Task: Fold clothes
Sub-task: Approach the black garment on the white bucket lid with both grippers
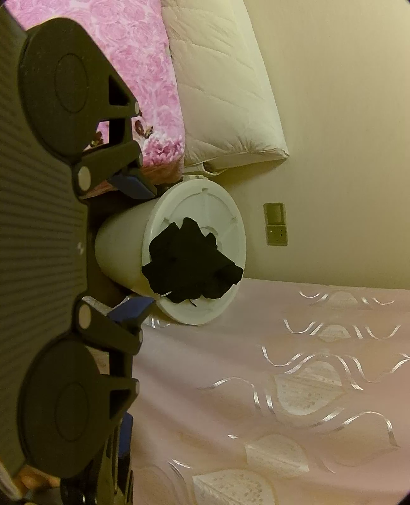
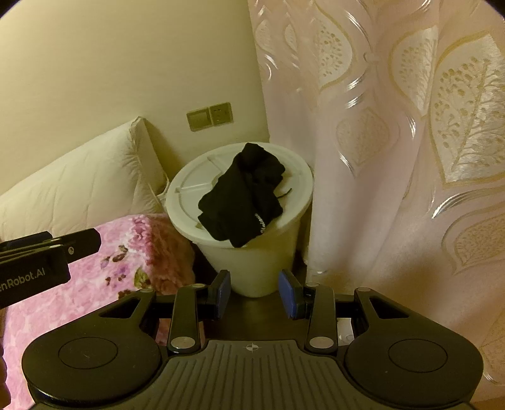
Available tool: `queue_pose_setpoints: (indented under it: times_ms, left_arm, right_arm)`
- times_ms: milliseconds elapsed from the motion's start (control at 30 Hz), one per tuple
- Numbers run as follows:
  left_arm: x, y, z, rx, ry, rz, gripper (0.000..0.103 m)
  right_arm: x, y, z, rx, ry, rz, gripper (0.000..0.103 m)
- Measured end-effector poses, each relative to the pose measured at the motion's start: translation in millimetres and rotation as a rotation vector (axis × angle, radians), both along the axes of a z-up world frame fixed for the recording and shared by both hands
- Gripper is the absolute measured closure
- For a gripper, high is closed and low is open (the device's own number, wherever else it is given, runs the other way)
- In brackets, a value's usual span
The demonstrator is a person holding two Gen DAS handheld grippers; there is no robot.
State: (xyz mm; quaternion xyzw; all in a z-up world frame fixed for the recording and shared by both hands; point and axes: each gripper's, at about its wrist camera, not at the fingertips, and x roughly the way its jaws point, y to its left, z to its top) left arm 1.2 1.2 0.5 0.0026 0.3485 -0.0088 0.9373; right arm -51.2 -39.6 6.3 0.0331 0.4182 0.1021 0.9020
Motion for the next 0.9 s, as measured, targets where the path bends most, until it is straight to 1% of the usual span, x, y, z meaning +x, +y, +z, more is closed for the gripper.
queue_pose_setpoints:
  times_ms: [200,267,500,667,700,900]
  left_arm:
    - [9,12,4,-0.005,0.001,0.005,0.038]
    - [7,10,-9,-0.007,-0.001,0.006,0.038]
    - [6,0,-28,-0.002,-0.005,0.003,0.038]
    - [9,2,-30,-0.004,-0.001,-0.005,0.038]
    - [11,3,-30,-0.015,0.003,-0.039,0.038]
    - [13,5,-30,-0.013,0.005,-0.046,0.038]
  right_arm:
    - [1,0,1,-0.003,-0.001,-0.003,0.065]
    - [1,0,1,-0.005,-0.003,-0.005,0.065]
    - [6,-5,-9,-0.008,-0.014,-0.016,0.065]
    - [12,-8,-14,-0.009,-0.018,-0.022,0.065]
    - [11,-8,-15,-0.01,-0.019,-0.022,0.065]
    - [15,-2,-17,-0.013,-0.022,-0.029,0.065]
